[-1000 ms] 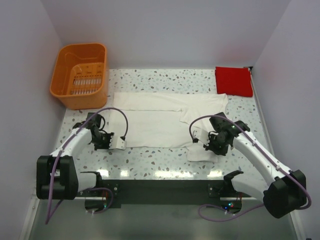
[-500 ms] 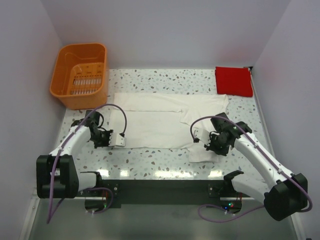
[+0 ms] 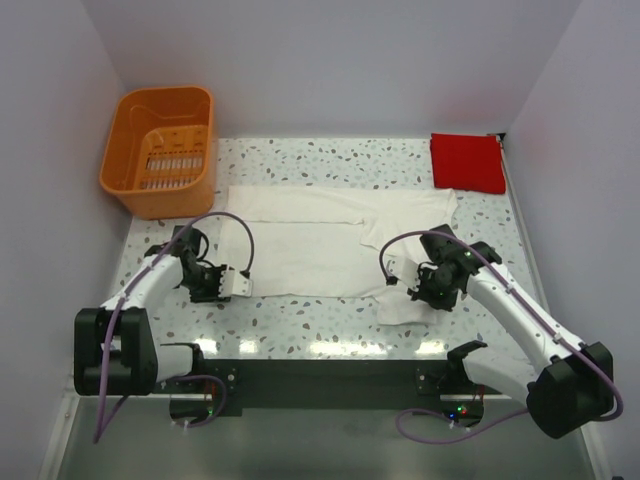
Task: Fold and stack the t-shirts
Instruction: Fold the tshirt
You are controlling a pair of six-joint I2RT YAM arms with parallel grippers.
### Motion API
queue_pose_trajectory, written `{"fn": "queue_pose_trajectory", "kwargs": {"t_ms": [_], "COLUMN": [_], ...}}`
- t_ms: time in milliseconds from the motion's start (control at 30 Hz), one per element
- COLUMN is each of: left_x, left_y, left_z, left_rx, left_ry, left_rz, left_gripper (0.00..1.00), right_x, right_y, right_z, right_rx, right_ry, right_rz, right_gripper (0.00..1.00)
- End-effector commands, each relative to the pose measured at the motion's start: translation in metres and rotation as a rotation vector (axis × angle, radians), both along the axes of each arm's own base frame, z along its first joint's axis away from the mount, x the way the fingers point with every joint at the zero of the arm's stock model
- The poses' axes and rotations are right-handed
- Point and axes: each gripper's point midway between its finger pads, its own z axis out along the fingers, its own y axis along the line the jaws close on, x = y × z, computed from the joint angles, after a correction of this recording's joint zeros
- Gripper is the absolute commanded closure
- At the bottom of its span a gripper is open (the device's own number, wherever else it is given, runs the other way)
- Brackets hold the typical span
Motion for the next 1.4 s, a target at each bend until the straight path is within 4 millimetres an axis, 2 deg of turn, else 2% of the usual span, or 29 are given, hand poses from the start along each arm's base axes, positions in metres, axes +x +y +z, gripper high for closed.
{"fn": "queue_pose_trajectory", "kwargs": {"t_ms": [0,33,133,167,233,267,400,433,533,667,767,867,967,1033,1067,1100,1167,1300,1333,1367], "left_x": [0.002,0.005,0.007,0.008,0.008,0.007,0.005,-0.001,0.005,0.024,0.047,0.061,0.075,0.082,0.087,0.092,0.103,0.127,0.131,0.137], "left_y": [-0.002,-0.002,-0.001,0.000,0.000,0.000,-0.001,-0.001,-0.002,-0.005,-0.010,-0.011,-0.009,-0.008,-0.009,-0.008,-0.008,-0.006,-0.005,-0.004], "left_z": [-0.006,-0.007,-0.011,-0.011,-0.008,-0.007,0.005,0.007,0.022,0.037,0.054,0.060,0.063,0.064,0.065,0.066,0.067,0.069,0.069,0.069], "left_rx": [-0.019,-0.017,-0.007,-0.005,-0.005,-0.004,-0.006,-0.009,-0.035,-0.076,-0.121,-0.142,-0.150,-0.157,-0.163,-0.167,-0.175,-0.191,-0.191,-0.193], "left_ry": [-0.007,-0.019,-0.036,-0.040,-0.048,-0.048,-0.051,-0.025,-0.025,-0.032,-0.055,-0.052,-0.060,-0.064,-0.062,-0.072,-0.082,-0.111,-0.109,-0.106], "left_rz": [0.002,0.004,0.003,0.008,0.005,-0.003,-0.018,-0.017,0.014,0.066,0.099,0.122,0.146,0.160,0.170,0.177,0.209,0.270,0.284,0.305], "left_gripper": [0.60,0.62,0.77,0.86,0.93,1.00,1.00,1.00,1.00,1.00,1.00,1.00,1.00,1.00,1.00,1.00,1.00,1.00,1.00,1.00], "right_x": [0.009,0.009,0.009,0.006,0.002,0.002,-0.007,-0.010,-0.006,0.015,0.036,0.057,0.079,0.090,0.098,0.105,0.119,0.144,0.151,0.160], "right_y": [-0.001,-0.001,-0.001,-0.002,-0.003,-0.003,-0.008,-0.009,-0.011,-0.011,-0.011,-0.014,-0.019,-0.022,-0.021,-0.021,-0.020,-0.019,-0.019,-0.017], "right_z": [0.004,0.004,0.007,0.008,0.011,0.013,0.019,0.022,0.028,0.038,0.044,0.050,0.061,0.059,0.066,0.062,0.069,0.068,0.063,0.069], "right_rx": [-0.008,-0.009,-0.004,-0.007,-0.006,-0.005,-0.009,-0.011,-0.019,-0.036,-0.041,-0.040,-0.050,-0.066,-0.061,-0.067,-0.066,-0.076,-0.081,-0.081], "right_ry": [-0.031,-0.032,-0.037,-0.030,-0.026,-0.030,-0.032,-0.036,-0.061,-0.103,-0.115,-0.118,-0.148,-0.127,-0.145,-0.125,-0.146,-0.142,-0.127,-0.146], "right_rz": [0.002,0.000,-0.004,-0.005,-0.008,-0.005,-0.006,-0.007,-0.001,0.014,0.015,0.005,0.002,0.017,0.020,0.021,0.032,0.053,0.064,0.072], "right_gripper": [1.00,1.00,1.00,1.00,1.00,1.00,1.00,1.00,1.00,1.00,1.00,1.00,1.00,1.00,1.00,1.00,1.00,1.00,1.00,1.00]}}
